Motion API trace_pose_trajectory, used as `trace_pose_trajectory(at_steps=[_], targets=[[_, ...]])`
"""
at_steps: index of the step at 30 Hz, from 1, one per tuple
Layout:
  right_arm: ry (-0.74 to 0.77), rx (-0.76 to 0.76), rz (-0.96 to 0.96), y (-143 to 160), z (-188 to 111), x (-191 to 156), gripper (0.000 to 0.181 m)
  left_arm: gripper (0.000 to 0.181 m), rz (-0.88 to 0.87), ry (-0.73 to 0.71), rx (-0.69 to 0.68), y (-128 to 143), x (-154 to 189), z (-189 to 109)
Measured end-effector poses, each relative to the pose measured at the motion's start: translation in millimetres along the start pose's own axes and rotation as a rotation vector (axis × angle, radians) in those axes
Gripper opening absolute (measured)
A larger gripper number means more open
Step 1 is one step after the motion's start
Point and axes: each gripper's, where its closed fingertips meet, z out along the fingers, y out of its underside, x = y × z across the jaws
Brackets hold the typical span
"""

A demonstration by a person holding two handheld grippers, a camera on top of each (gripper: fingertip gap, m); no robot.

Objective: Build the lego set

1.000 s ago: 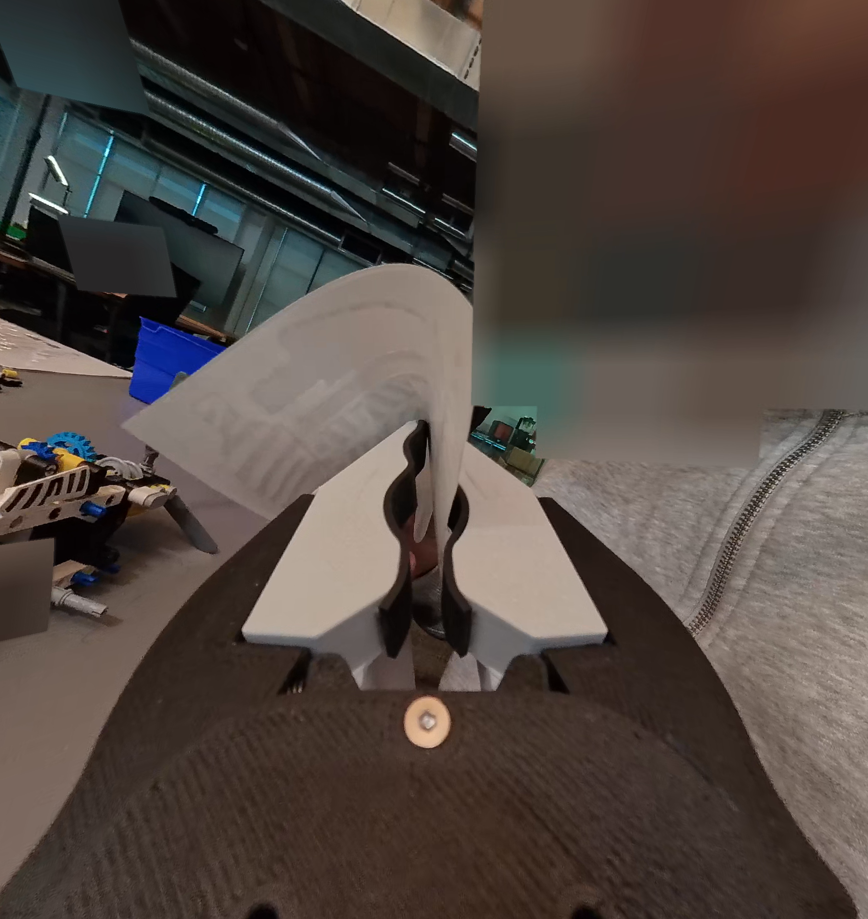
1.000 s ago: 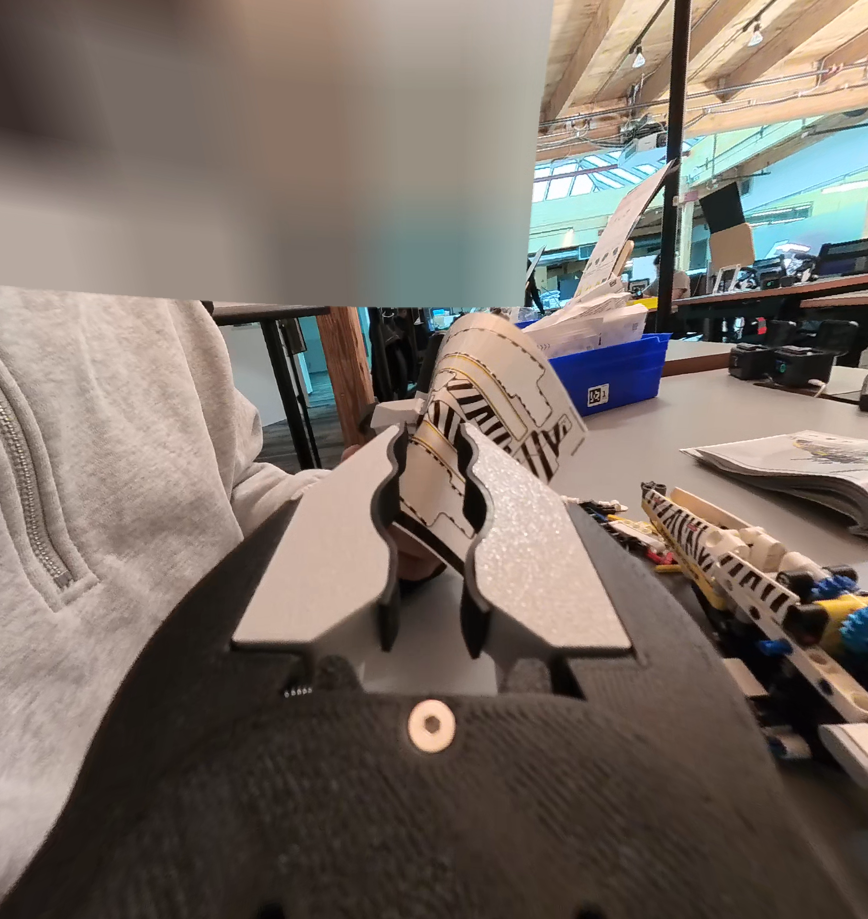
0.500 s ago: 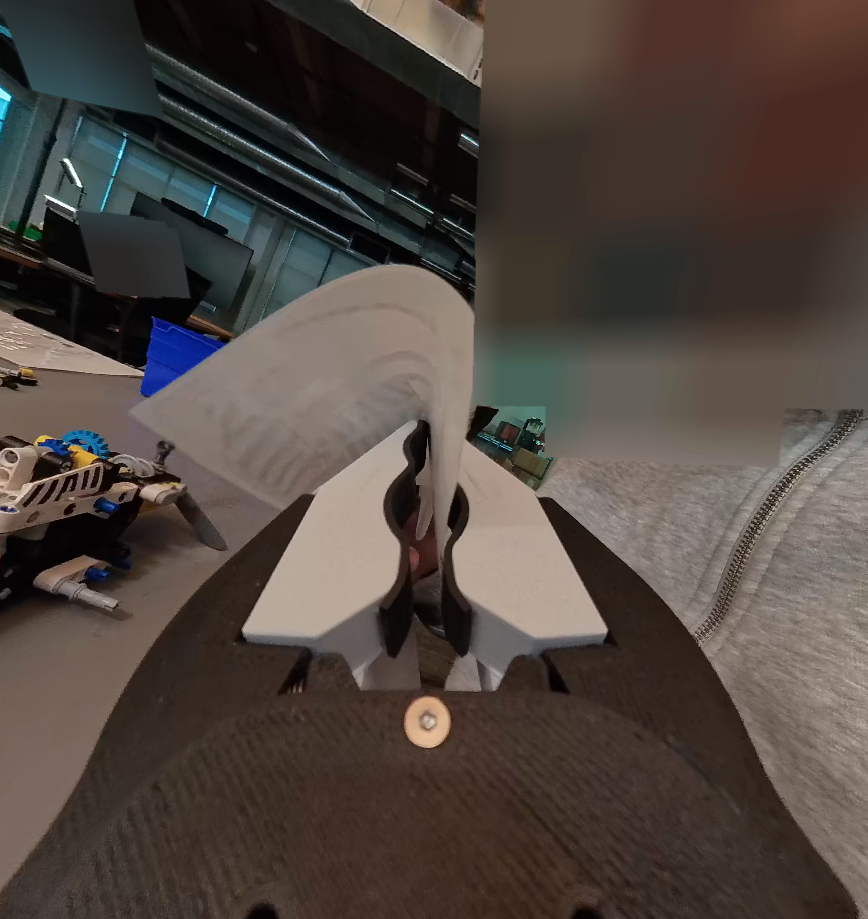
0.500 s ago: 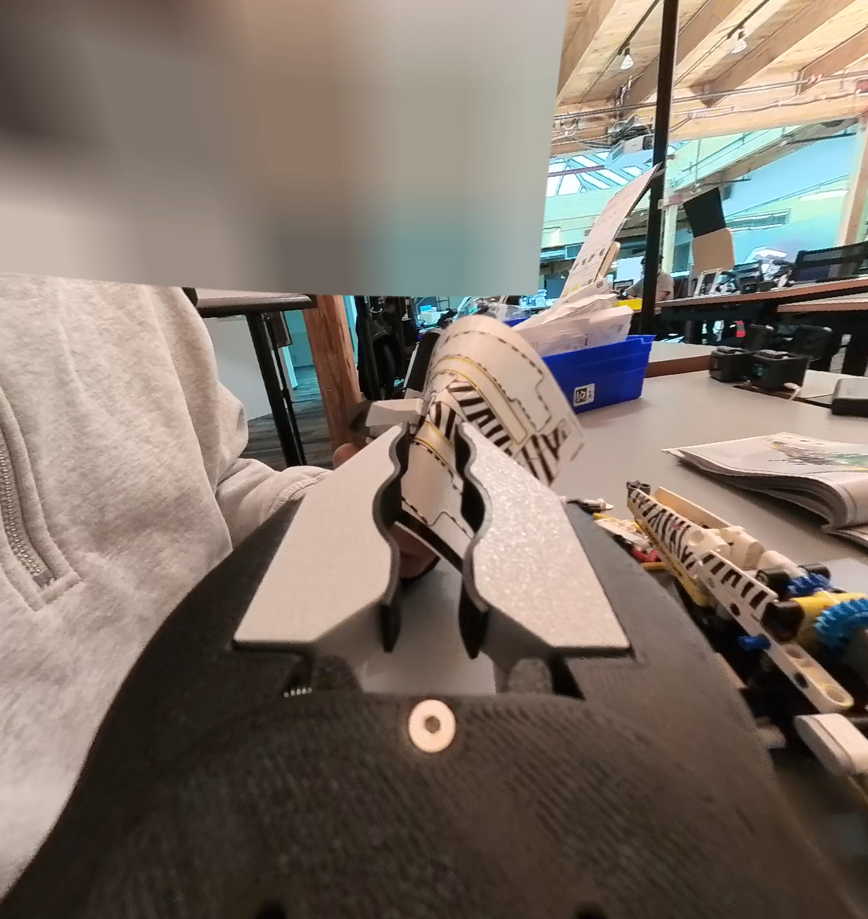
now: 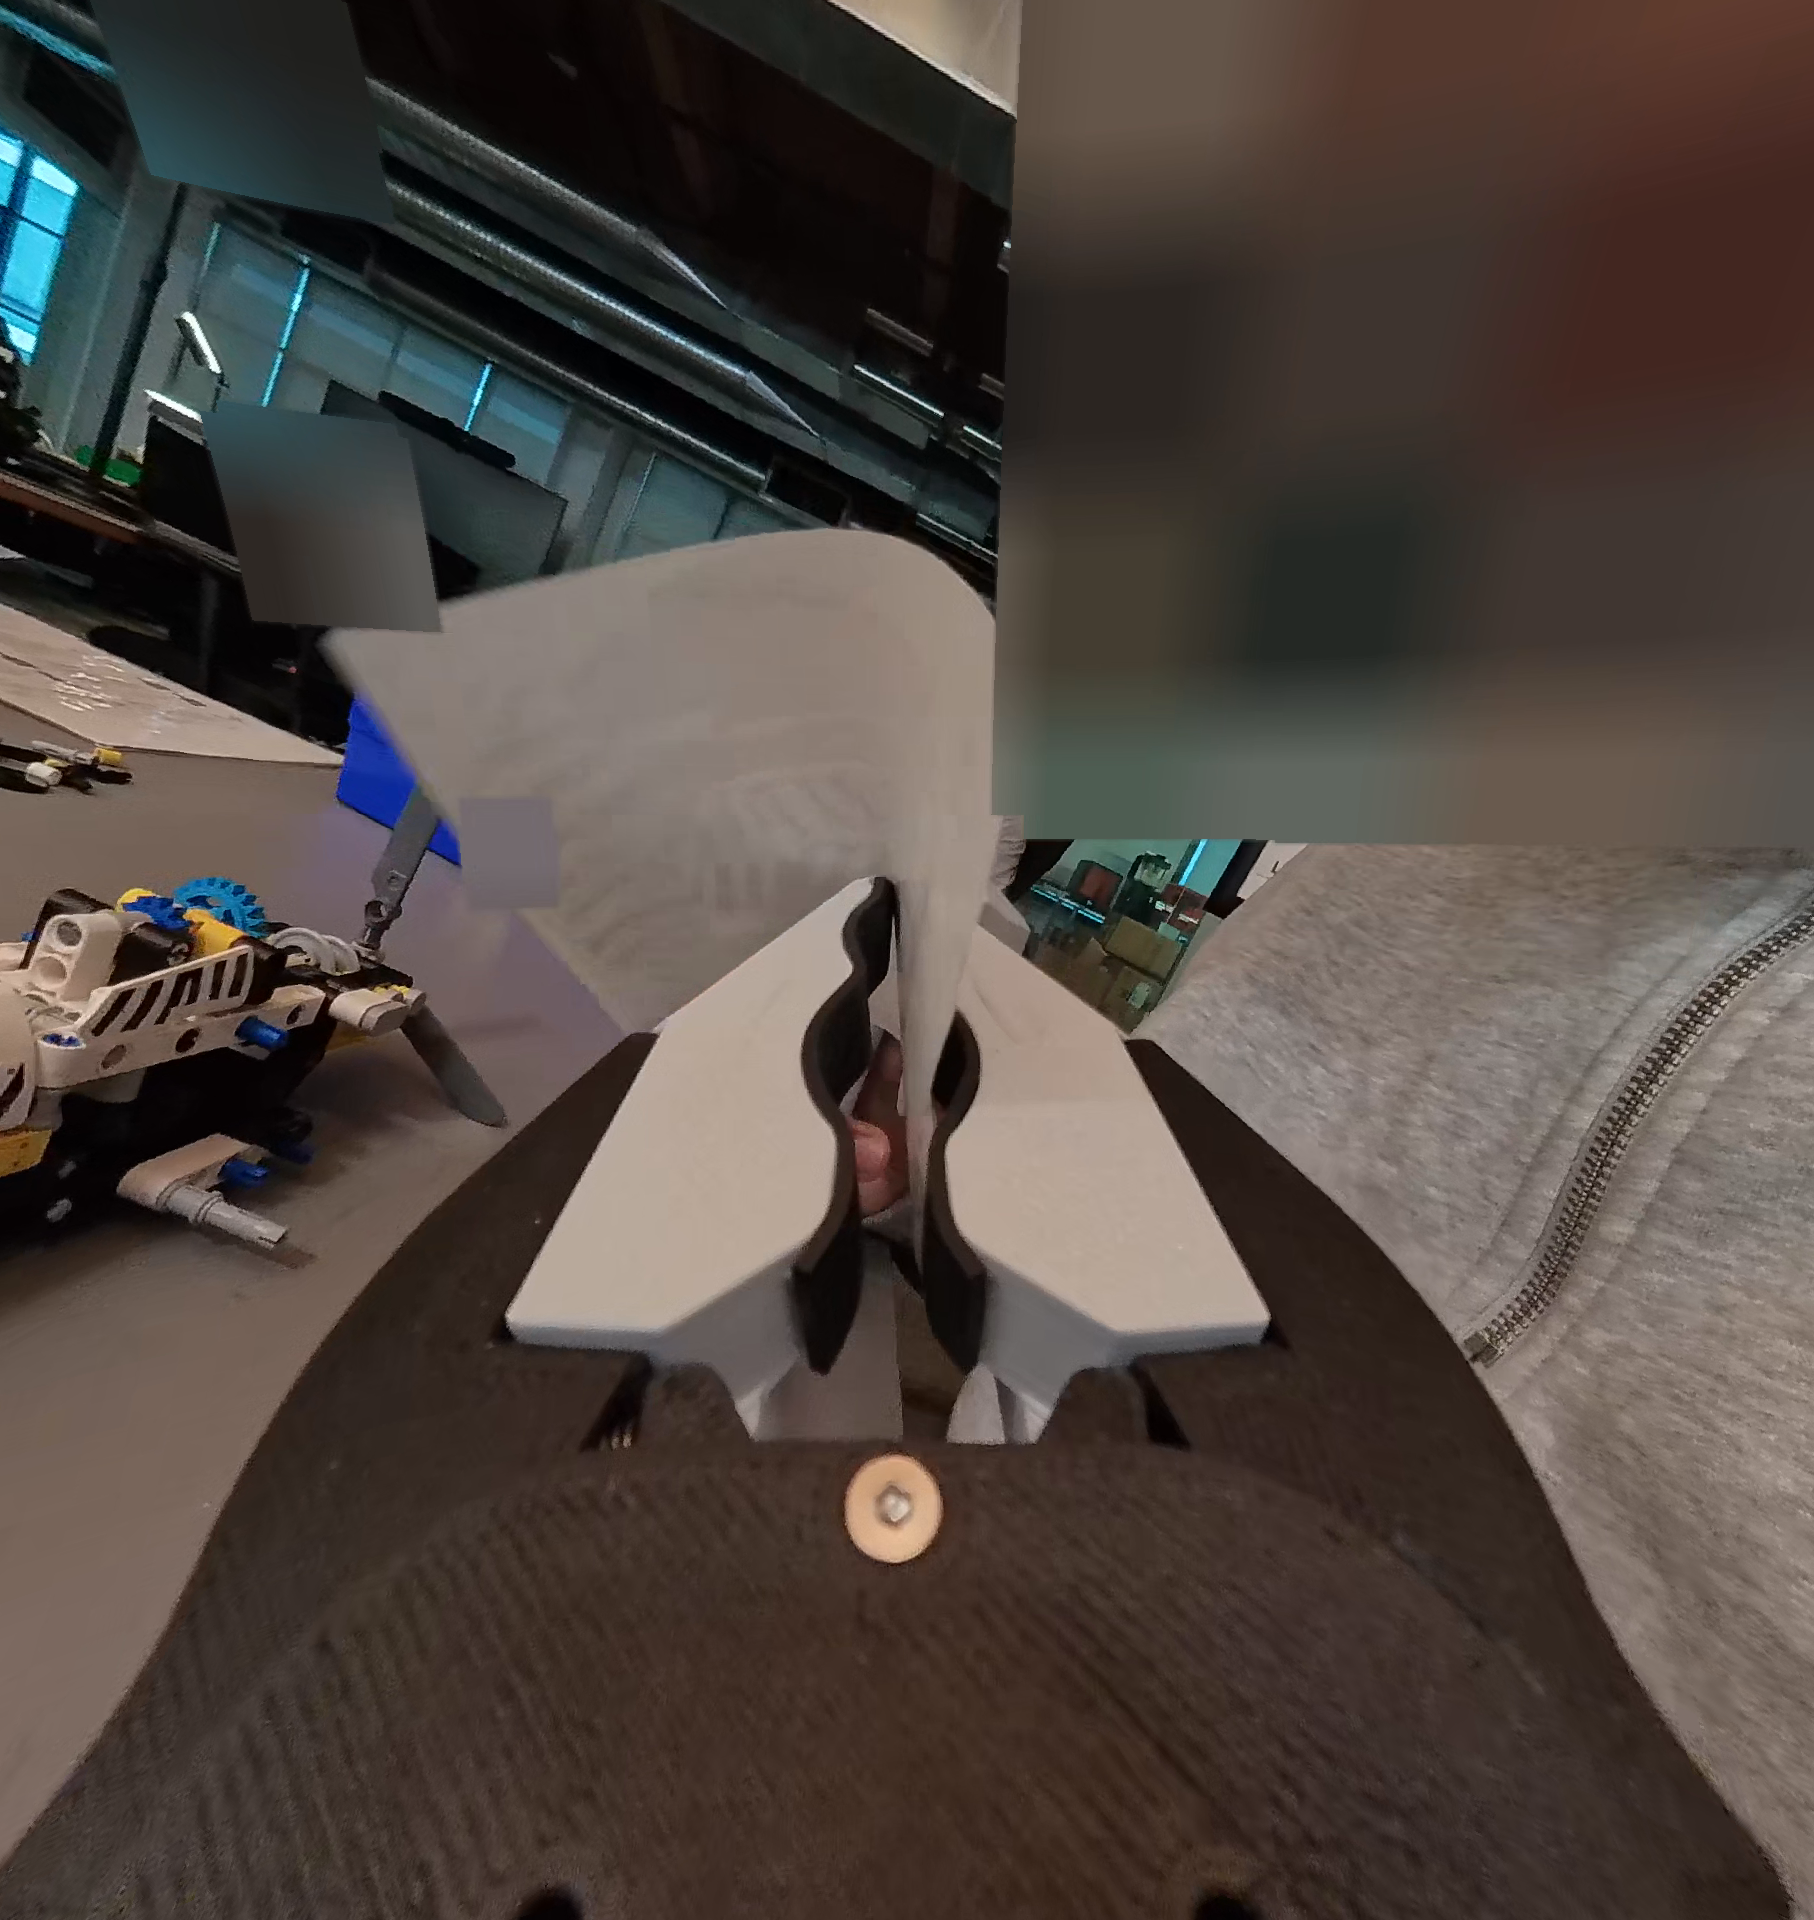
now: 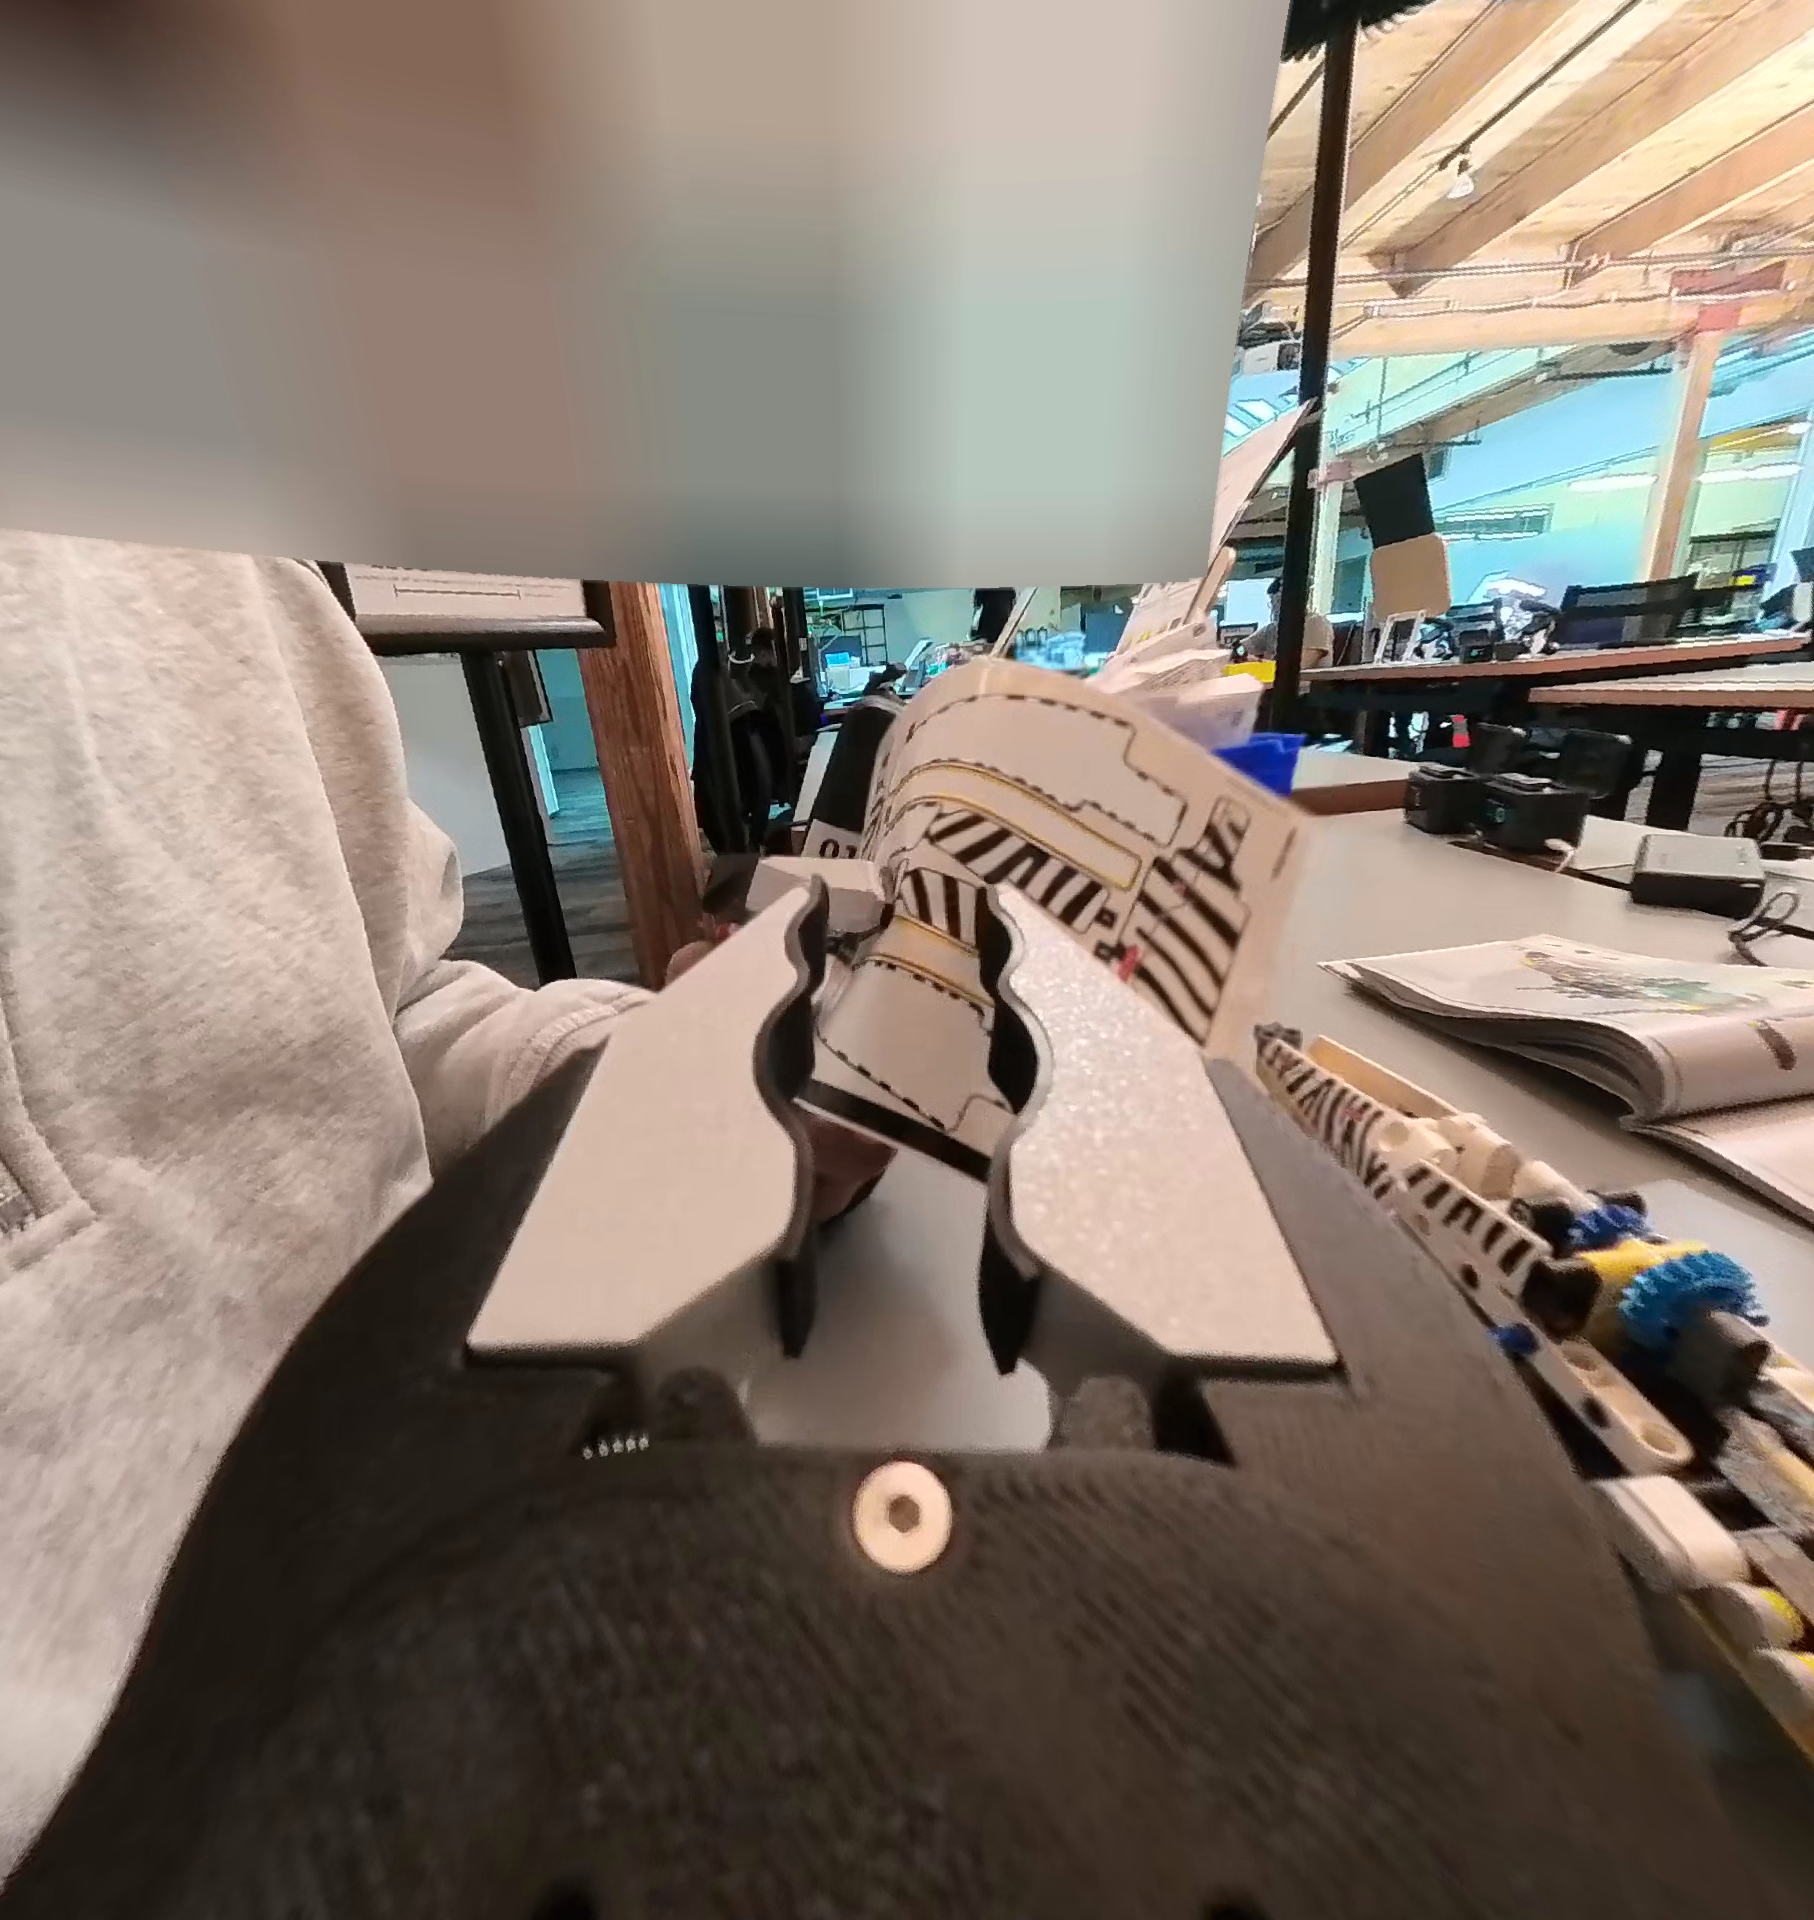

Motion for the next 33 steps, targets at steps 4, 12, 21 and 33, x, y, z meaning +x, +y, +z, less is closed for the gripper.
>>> trace_pose_trajectory(at_steps=[4,12,21,33], targets=[[-0.037,-0.042,-0.008,7,4,-7,0.021,0.0,0.02,0.006,-0.011,2,2,1],[-0.072,-0.04,0.045,6,3,-9,0.019,0.0,0.033,0.015,-0.019,3,4,2],[-0.054,-0.018,0.054,2,1,-5,0.017,0.0,0.035,0.008,-0.023,3,3,2],[-0.024,0.043,0.069,-9,-7,2,0.0,0.0,0.026,0.003,-0.021,3,2,2]])
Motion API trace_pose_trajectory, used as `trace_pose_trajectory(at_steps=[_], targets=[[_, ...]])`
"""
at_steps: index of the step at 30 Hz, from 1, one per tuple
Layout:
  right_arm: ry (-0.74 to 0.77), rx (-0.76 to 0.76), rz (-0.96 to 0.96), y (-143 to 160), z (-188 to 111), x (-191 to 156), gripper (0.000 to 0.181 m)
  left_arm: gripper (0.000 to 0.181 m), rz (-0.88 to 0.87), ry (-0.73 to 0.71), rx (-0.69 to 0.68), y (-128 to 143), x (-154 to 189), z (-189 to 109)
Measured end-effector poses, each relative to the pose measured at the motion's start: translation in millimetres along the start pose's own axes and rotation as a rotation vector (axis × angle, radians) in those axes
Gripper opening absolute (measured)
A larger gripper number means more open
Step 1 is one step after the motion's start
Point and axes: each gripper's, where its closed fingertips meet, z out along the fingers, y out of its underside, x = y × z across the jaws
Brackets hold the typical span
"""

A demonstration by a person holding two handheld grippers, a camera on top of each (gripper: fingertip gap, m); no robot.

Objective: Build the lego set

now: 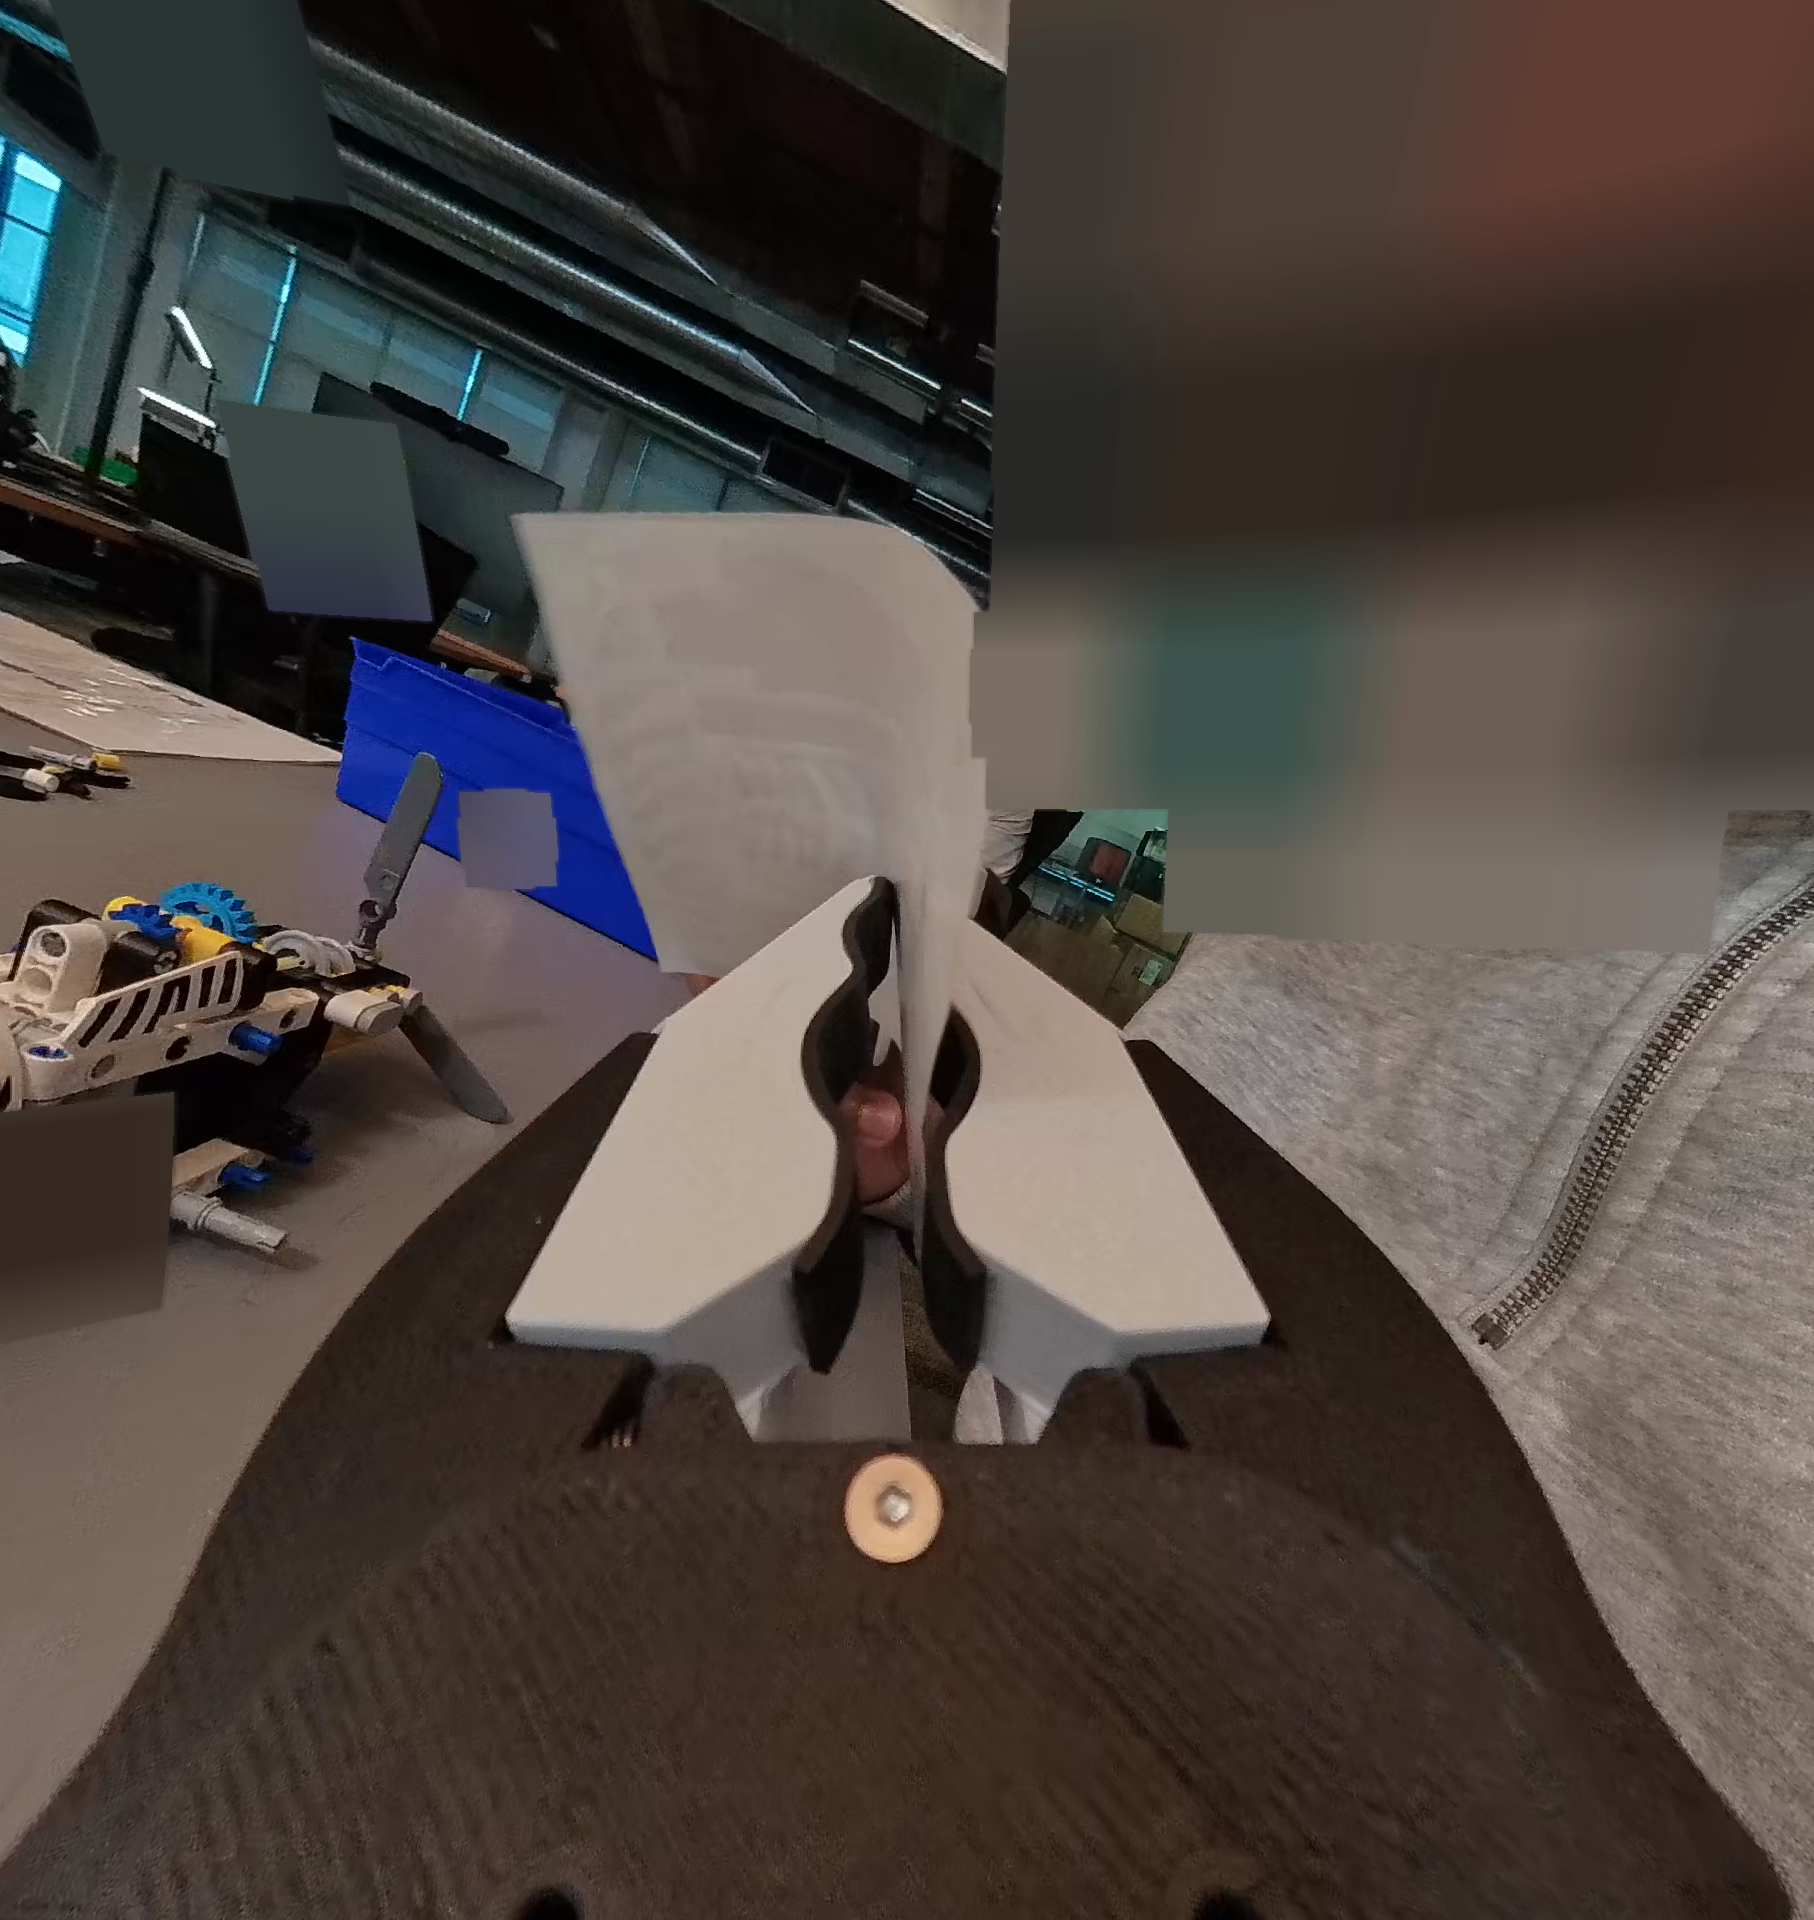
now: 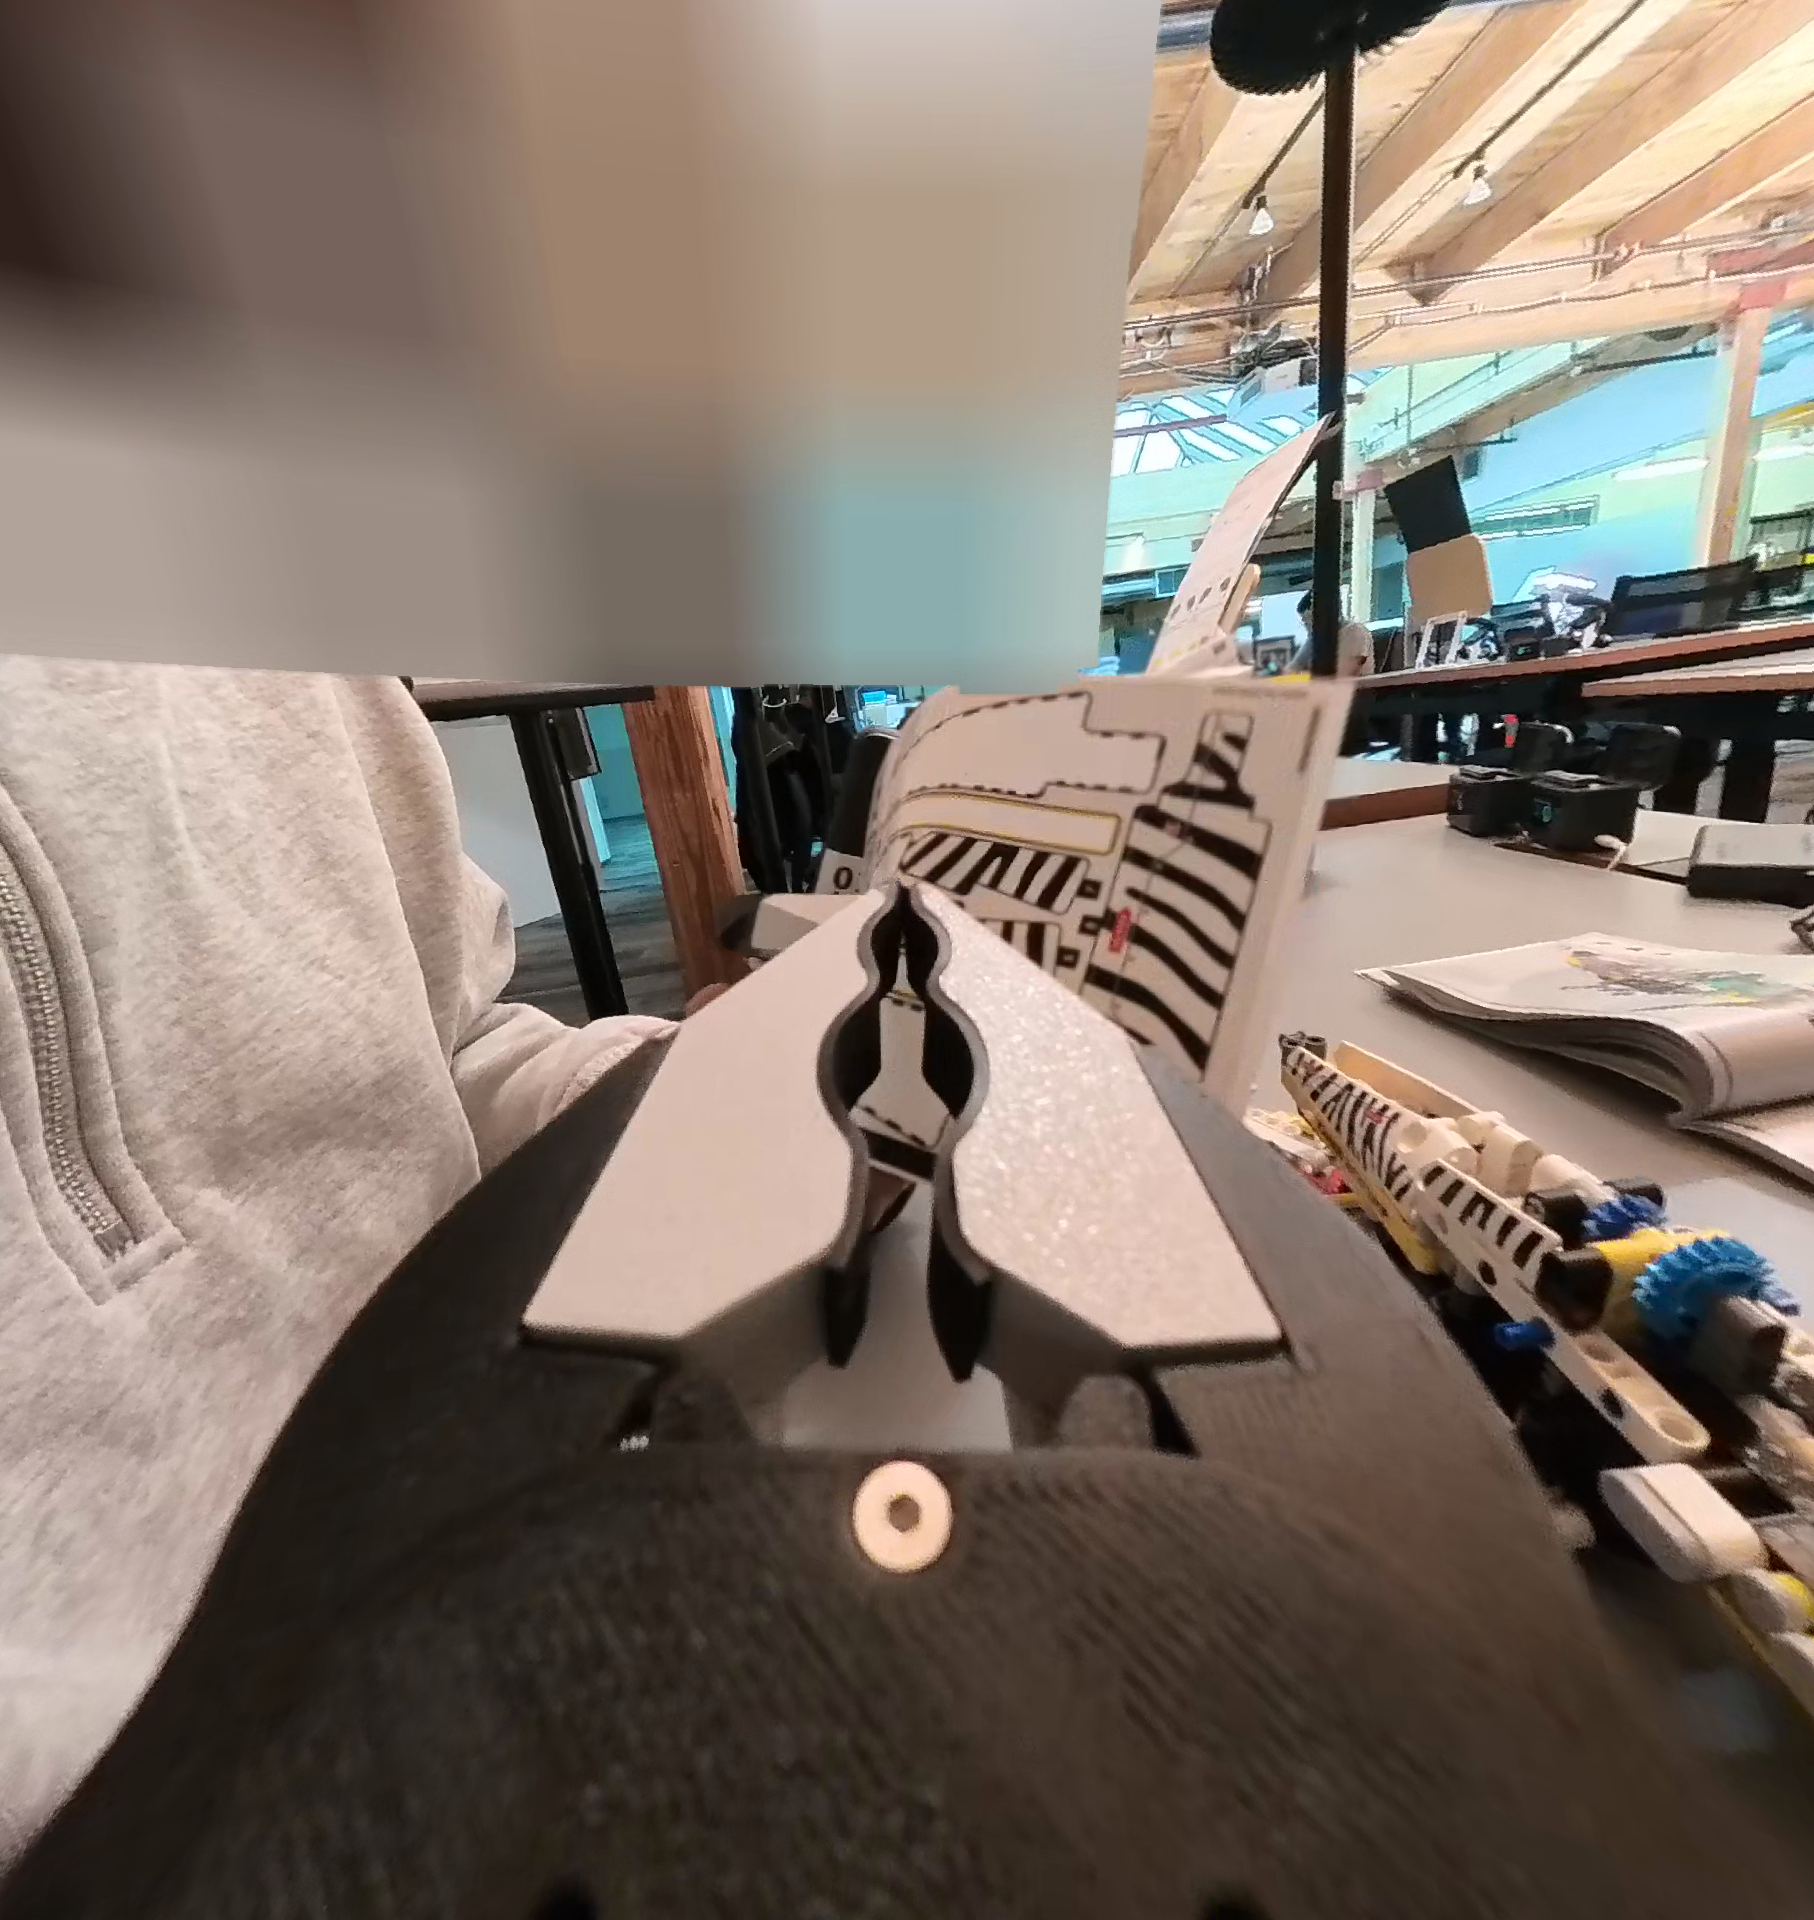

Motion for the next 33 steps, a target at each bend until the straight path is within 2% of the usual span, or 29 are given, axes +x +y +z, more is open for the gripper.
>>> trace_pose_trajectory(at_steps=[6,9,14,17,19,22,24,27,33], targets=[[0.03,-0.001,-0.028,-1,-1,3,0.0,0.0,-0.005,-0.005,0.002,0,-1,0],[0.097,0.033,0.019,-6,-8,18,0.0,0.0,-0.019,-0.021,0.009,-1,-5,-1],[0.188,0.273,0.191,-37,-44,48,0.0,0.0,-0.066,-0.044,0.04,-6,-12,-4],[0.167,0.338,0.23,-45,-53,48,0.0,0.0,-0.103,-0.062,0.051,-7,-19,-6],[0.171,0.28,0.136,-41,-45,39,0.0,0.0,-0.123,-0.068,0.055,-8,-21,-6],[0.174,0.1,-0.078,-20,-20,20,0.0,0.0,-0.123,-0.083,0.045,-6,-23,-5],[0.173,0.004,-0.158,-4,-5,13,0.012,0.0,-0.109,-0.097,0.036,-5,-24,-5],[0.189,-0.044,-0.18,4,0,14,0.022,0.0,-0.092,-0.094,0.032,-4,-22,-4],[0.098,-0.076,-0.026,15,6,12,0.03,0.0,-0.057,-0.074,0.016,-2,-16,-2]])
